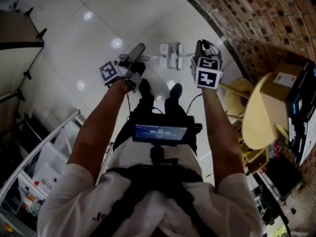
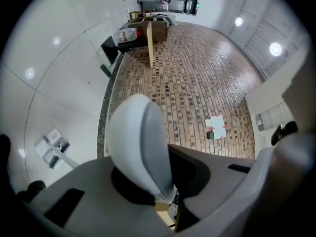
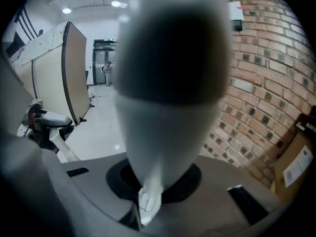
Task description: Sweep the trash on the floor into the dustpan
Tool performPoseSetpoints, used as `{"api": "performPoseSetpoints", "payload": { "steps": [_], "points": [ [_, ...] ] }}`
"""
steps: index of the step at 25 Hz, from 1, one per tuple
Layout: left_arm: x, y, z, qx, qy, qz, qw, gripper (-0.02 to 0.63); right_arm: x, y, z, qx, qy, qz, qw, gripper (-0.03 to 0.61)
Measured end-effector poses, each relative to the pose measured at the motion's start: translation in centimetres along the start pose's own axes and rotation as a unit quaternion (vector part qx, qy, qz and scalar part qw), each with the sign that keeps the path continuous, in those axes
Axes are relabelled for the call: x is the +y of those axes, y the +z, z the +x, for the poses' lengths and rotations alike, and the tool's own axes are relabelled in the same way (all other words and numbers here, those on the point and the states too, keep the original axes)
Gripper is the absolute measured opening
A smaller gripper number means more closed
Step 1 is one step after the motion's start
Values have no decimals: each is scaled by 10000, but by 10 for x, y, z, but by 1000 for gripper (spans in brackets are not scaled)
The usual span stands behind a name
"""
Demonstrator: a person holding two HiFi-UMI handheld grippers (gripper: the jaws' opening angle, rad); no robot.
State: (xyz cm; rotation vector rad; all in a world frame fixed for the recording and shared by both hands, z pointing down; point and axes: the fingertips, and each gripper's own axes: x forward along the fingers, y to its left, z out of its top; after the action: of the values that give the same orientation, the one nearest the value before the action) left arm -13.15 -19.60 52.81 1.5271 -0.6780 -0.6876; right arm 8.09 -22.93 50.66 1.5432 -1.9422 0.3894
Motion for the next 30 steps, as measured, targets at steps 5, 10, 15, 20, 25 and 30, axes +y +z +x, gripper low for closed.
{"api": "performPoseSetpoints", "payload": {
  "steps": [5, 10, 15, 20, 25, 30],
  "points": [
    [-1, 4, -2, 183, 96, 408, 9990, 77, 25, -5, 11, 75, 172, -71, 9998, 35],
    [0, 13, -7, 134, 89, 426, 9990, 78, 42, 0, 20, 123, 278, -353, 9989, 35],
    [1, 17, -8, 136, 24, 325, 9994, 78, 36, 6, 26, 179, 193, -421, 9988, 35],
    [0, 20, -7, 144, -23, 303, 9994, 78, 47, 7, 33, 311, 275, -603, 9973, 43],
    [-1, 23, -8, 256, -27, 516, 9983, 84, 68, 15, 37, 305, 568, -754, 9951, 48],
    [0, 23, -10, 282, -11, 523, 9982, 98, 100, 21, 35, 256, 1238, -920, 9877, 56]
  ]
}}
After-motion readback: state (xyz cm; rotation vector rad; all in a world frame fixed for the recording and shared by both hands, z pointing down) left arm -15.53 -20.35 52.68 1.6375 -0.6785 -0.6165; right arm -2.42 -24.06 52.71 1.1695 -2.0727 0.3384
